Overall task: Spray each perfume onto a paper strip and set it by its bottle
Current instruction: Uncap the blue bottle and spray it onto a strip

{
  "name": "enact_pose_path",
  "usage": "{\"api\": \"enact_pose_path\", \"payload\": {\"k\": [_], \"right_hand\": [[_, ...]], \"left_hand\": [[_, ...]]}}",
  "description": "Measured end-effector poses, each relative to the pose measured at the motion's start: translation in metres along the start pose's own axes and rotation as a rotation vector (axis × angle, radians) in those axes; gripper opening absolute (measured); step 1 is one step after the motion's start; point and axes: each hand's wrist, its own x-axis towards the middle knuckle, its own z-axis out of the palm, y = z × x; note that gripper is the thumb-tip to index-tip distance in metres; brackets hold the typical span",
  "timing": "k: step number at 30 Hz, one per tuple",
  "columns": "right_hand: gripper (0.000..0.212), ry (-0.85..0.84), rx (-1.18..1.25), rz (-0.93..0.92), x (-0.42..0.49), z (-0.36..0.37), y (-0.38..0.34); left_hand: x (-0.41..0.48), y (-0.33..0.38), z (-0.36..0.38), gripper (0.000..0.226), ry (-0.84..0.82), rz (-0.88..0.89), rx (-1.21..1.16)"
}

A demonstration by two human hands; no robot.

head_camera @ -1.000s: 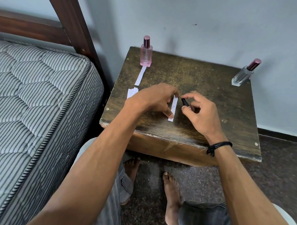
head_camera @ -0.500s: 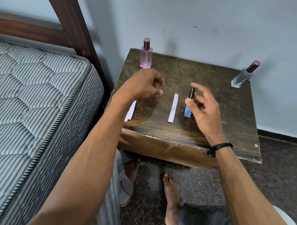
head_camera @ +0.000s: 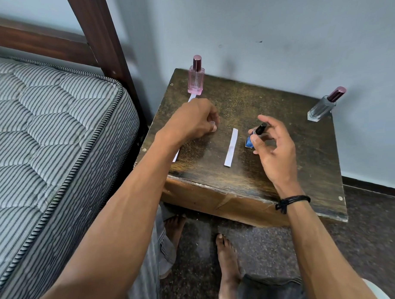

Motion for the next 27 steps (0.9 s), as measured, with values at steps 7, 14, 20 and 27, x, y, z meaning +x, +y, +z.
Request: {"api": "enact_pose_path", "payload": {"k": [7, 14, 20, 27], "right_hand": [[0.046, -0.033, -0.031, 0.000, -0.001, -0.002, -0.002], [0.038, -0.028, -0.072, 0.015, 0.000, -0.001, -0.003], [0.024, -0.026, -0.136, 0.011, 0.002, -0.001, -0.001], [0.015, -0.036, -0.125, 0.003, 0.003, -0.001, -0.002]], "left_hand": [[-0.004, 0.031, 0.003, 0.014, 0.138, 0.143, -0.551], [-0.007, 0.047, 0.016, 0.018, 0.115, 0.260, -0.667], [-0.007, 0.050, 0.020, 0.019, 0.105, 0.357, -0.583], [-0.009, 0.052, 0.024, 0.021, 0.074, 0.464, -0.487]]}}
